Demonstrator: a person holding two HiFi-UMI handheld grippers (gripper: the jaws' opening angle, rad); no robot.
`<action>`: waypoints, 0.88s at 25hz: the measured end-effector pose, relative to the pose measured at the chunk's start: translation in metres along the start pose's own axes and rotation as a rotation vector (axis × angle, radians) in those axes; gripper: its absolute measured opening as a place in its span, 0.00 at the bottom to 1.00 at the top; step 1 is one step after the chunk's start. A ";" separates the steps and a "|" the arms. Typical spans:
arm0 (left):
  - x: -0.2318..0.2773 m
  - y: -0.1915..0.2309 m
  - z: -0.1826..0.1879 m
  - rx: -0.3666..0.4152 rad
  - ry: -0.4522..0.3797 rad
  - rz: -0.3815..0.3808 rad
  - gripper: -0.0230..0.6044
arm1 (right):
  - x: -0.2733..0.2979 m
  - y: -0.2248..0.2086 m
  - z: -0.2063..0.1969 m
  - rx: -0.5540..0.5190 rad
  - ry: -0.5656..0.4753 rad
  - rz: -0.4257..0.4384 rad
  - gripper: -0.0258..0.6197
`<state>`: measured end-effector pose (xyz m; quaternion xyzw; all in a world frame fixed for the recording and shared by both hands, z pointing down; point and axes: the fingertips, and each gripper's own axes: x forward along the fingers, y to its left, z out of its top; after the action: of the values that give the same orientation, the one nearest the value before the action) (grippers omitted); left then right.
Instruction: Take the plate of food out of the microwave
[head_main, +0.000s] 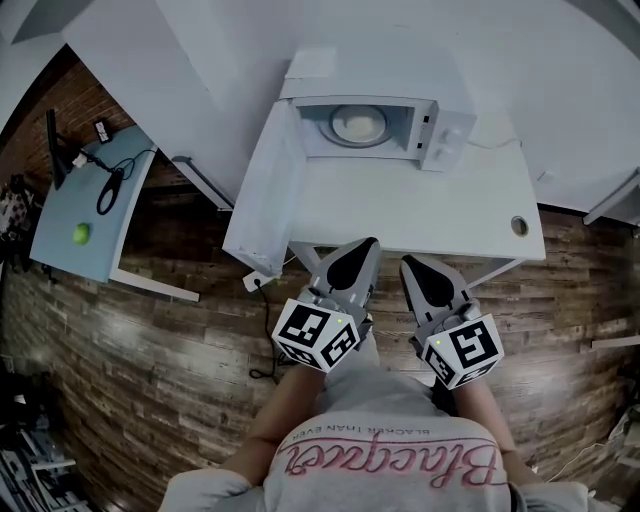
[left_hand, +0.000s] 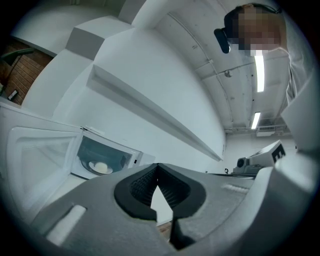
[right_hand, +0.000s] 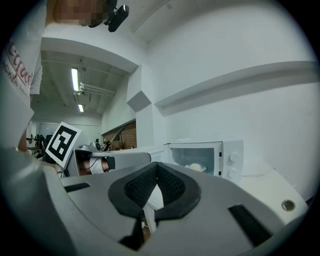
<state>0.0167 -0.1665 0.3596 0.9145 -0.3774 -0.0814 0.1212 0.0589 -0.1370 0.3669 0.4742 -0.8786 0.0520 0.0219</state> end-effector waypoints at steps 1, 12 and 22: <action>0.004 0.004 0.001 -0.004 0.001 -0.003 0.04 | 0.004 -0.004 0.002 0.010 -0.004 -0.006 0.06; 0.053 0.049 0.016 -0.047 -0.031 -0.022 0.04 | 0.050 -0.044 0.008 0.002 0.031 -0.050 0.06; 0.084 0.092 0.018 -0.072 -0.028 -0.006 0.04 | 0.096 -0.063 0.012 -0.011 0.035 -0.047 0.06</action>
<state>0.0094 -0.2921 0.3641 0.9093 -0.3733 -0.1081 0.1488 0.0591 -0.2521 0.3677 0.4938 -0.8669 0.0550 0.0411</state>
